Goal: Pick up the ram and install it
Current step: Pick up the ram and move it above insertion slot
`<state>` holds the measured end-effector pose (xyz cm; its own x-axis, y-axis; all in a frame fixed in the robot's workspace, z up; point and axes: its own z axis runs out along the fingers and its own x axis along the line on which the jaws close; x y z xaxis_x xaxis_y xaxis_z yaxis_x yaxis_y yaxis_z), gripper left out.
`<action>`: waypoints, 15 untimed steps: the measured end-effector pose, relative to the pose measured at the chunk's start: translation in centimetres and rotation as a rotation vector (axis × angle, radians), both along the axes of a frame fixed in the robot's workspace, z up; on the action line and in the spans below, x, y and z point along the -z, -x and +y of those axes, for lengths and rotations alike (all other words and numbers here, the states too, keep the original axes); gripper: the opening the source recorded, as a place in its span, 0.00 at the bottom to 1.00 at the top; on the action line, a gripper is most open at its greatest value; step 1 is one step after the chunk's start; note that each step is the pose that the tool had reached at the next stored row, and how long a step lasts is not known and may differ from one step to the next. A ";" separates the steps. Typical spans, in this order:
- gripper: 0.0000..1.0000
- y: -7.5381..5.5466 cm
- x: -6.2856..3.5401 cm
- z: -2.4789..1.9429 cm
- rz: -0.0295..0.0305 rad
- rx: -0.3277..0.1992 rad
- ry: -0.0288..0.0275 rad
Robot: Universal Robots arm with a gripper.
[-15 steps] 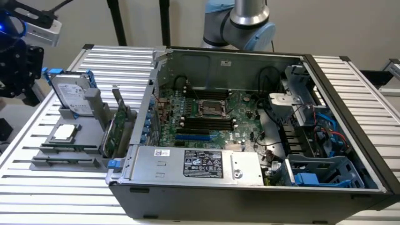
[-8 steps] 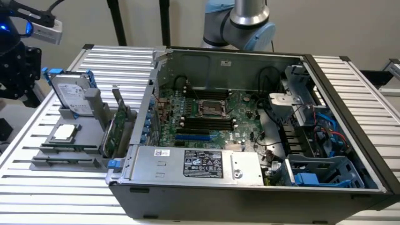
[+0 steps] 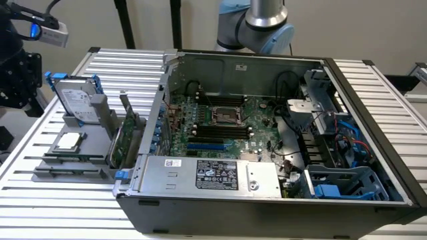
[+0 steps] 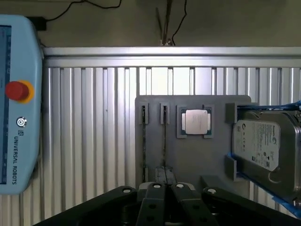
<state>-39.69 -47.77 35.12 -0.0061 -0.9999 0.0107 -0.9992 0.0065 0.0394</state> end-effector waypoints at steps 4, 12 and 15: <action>1.00 0.0 0.26 -0.39 -0.0017 -0.012 -0.0032; 1.00 0.0 1.46 -0.53 -0.0015 -0.023 -0.0032; 1.00 0.0 2.01 -0.61 -0.0015 -0.025 -0.0032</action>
